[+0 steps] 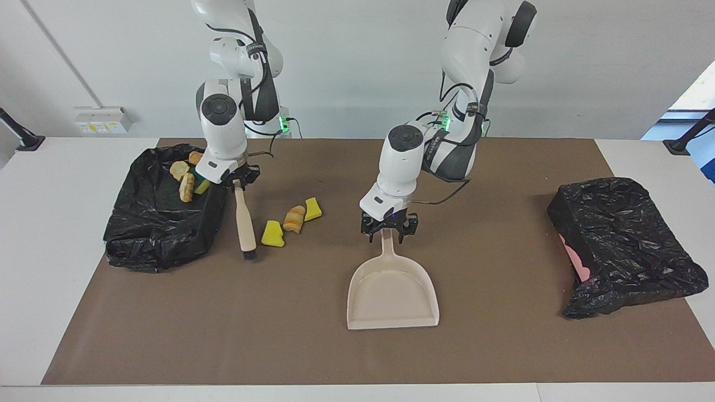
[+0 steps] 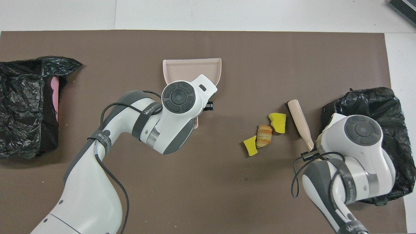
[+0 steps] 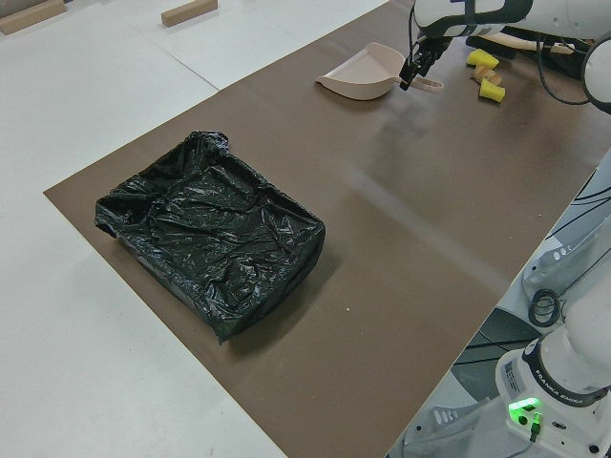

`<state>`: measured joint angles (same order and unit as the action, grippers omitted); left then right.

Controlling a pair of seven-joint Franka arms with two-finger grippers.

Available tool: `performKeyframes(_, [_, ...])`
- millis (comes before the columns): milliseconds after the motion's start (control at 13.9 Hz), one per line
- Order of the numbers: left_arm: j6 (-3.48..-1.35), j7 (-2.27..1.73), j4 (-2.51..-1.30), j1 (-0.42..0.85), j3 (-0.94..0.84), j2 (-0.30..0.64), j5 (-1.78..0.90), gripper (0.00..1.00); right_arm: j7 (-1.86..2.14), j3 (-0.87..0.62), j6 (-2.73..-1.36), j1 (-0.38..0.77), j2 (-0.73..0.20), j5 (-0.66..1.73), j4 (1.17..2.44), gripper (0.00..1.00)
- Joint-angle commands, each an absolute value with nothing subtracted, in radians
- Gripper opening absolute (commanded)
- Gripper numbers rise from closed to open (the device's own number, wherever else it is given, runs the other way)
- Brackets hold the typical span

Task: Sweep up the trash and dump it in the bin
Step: 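Grasp the brush with the right gripper while the left gripper holds the dustpan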

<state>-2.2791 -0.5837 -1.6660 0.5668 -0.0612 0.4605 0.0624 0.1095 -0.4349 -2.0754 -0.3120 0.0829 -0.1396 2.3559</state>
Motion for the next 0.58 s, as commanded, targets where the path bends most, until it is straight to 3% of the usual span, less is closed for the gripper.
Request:
performKeyframes(0, [-2.275, -0.598, -1.675, 0.574, -0.051, 0.449, 0.084, 0.29, 0.104, -0.446, -2.027, -0.270, 0.095, -0.102, 2.365, 0.00])
performKeyframes(72, [-2.273, -0.588, -1.675, 0.571, -0.051, 0.449, 0.084, 0.13, 0.104, -0.446, -2.014, -0.262, 0.097, -0.056, 2.364, 0.00])
performKeyframes(144, [-2.273, -0.586, -1.672, 0.566, -0.049, 0.446, 0.090, 0.03, 0.103, -0.446, -1.997, -0.229, 0.104, -0.013, 2.365, 0.00])
performKeyframes(361, [-2.264, -0.566, -1.666, 0.557, -0.040, 0.411, 0.181, 0.00, -0.004, -0.445, -1.930, -0.137, 0.124, 0.041, 2.356, 0.00])
performKeyframes(505, [-2.188, -0.417, -1.674, 0.529, -0.040, 0.361, 0.181, 0.00, -0.105, -0.440, -1.907, -0.135, 0.141, 0.034, 2.315, 0.00])
